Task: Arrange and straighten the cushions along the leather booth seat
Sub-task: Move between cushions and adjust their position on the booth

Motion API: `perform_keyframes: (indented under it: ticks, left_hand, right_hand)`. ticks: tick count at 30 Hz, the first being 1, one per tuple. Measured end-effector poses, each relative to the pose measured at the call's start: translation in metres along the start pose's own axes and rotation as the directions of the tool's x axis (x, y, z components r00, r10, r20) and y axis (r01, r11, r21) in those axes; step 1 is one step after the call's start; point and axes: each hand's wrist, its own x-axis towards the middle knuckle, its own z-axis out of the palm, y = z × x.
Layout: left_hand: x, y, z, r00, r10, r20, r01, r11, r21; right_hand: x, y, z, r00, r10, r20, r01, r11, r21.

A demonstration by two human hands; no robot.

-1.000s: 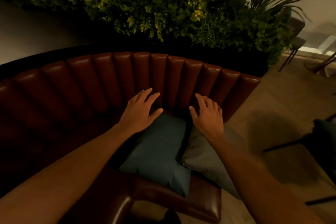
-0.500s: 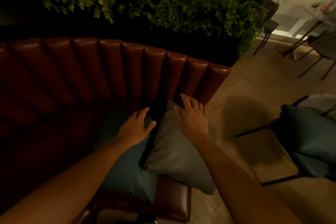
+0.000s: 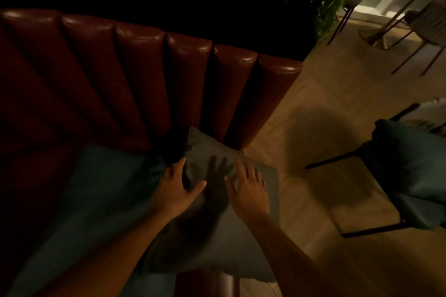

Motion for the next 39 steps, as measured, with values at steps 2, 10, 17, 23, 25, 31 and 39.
perform_keyframes:
  ticks: [2, 10, 17, 23, 25, 31, 39]
  left_hand:
    - [0.013, -0.002, 0.007, 0.999, -0.035, 0.012, 0.036, 0.999, -0.040]
    - [0.054, -0.013, 0.026, 0.987, -0.137, 0.081, 0.153, 0.959, -0.239]
    - [0.065, -0.019, 0.030, 0.984, -0.163, 0.072, 0.178, 0.914, -0.364]
    - [0.053, -0.024, 0.023, 0.985, -0.133, 0.112, 0.172, 0.844, -0.507]
    - [0.044, -0.023, 0.022, 0.984, -0.130, 0.126, 0.178, 0.824, -0.537]
    - [0.012, -0.010, -0.007, 0.988, -0.089, 0.129, 0.152, 0.736, -0.660]
    - [-0.080, -0.015, -0.139, 0.997, -0.070, -0.019, 0.028, 0.609, -0.793]
  right_hand:
    - [0.010, 0.010, 0.012, 1.000, 0.016, 0.012, -0.016, 1.000, 0.025]
    - [0.038, 0.021, 0.049, 0.995, 0.065, 0.081, -0.069, 0.997, 0.047]
    - [0.035, 0.010, 0.080, 0.997, 0.065, 0.037, -0.067, 0.996, 0.063]
    - [0.028, 0.003, 0.067, 0.999, 0.051, -0.017, -0.051, 0.999, 0.013]
    - [0.025, 0.000, 0.056, 0.999, 0.021, -0.030, -0.021, 1.000, 0.015]
    - [0.025, -0.016, 0.005, 0.992, -0.086, -0.093, 0.094, 0.992, 0.085]
    - [0.028, -0.056, -0.092, 0.955, -0.262, -0.138, 0.287, 0.933, 0.217]
